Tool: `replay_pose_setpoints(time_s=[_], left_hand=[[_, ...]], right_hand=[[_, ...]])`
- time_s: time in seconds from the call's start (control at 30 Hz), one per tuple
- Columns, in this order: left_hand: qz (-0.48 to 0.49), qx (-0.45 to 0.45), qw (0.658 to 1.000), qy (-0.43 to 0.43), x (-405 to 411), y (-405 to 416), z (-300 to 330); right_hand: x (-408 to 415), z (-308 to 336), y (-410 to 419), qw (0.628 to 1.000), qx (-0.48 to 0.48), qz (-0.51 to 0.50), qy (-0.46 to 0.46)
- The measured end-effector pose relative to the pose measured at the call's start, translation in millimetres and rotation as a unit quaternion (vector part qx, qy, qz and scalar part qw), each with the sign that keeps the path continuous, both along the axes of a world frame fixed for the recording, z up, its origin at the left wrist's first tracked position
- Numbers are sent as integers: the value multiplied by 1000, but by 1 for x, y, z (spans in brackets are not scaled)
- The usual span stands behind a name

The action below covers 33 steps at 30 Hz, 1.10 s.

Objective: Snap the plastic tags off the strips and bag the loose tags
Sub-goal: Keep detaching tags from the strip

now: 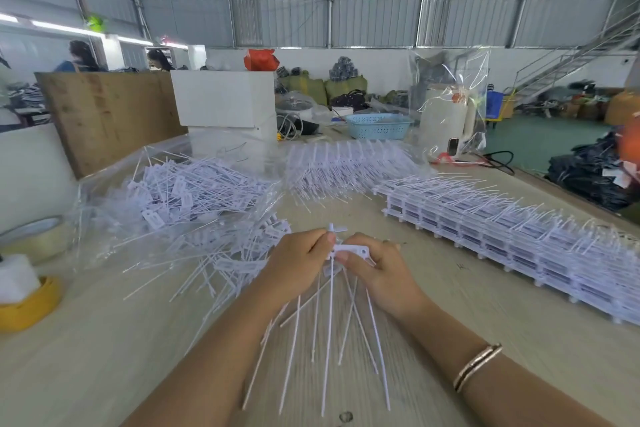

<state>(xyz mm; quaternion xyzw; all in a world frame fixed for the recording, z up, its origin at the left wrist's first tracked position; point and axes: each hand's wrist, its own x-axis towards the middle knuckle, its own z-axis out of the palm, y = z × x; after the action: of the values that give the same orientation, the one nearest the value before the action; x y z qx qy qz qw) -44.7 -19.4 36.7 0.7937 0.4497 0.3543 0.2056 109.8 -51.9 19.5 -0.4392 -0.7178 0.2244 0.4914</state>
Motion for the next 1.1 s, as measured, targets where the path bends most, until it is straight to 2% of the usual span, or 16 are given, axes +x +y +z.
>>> replay_pose_setpoints(time_s=[0.07, 0.13, 0.23, 0.33, 0.4, 0.5, 0.6, 0.7, 0.77, 0.9, 1.0, 1.1], left_hand=[[-3, -18, 999, -29, 1, -1, 1], [15, -44, 997, -60, -3, 1, 2], [35, -51, 995, -77, -15, 3, 2], [28, -5, 997, -71, -15, 0, 1], [25, 24, 999, -36, -10, -4, 1], [25, 59, 998, 16, -4, -6, -2], [17, 65, 997, 41, 0, -9, -4], [-10, 54, 998, -5, 3, -13, -6], [2, 64, 998, -7, 3, -14, -5], [71, 136, 986, 68, -8, -8, -2], [48, 104, 990, 77, -8, -8, -4], [40, 117, 991, 61, -5, -8, -6]], right_hand=[[-2, 2, -1, 999, 43, -22, -23], [0, 4, -2, 997, 70, -37, 24], [7, 2, -1, 995, 45, -56, 73], [10, -5, 7, 992, -9, -123, 5], [12, -7, 13, 979, -22, -198, -33], [16, -7, 15, 962, -4, -266, -63], [9, -6, 8, 966, 57, -212, -137], [-4, -5, 5, 966, 54, -169, -187], [-3, -6, 7, 978, 41, -154, -131], [10, -5, 3, 994, -25, -98, 46], [8, -4, 1, 995, -55, -44, 69], [5, 1, -1, 994, -54, 13, 96]])
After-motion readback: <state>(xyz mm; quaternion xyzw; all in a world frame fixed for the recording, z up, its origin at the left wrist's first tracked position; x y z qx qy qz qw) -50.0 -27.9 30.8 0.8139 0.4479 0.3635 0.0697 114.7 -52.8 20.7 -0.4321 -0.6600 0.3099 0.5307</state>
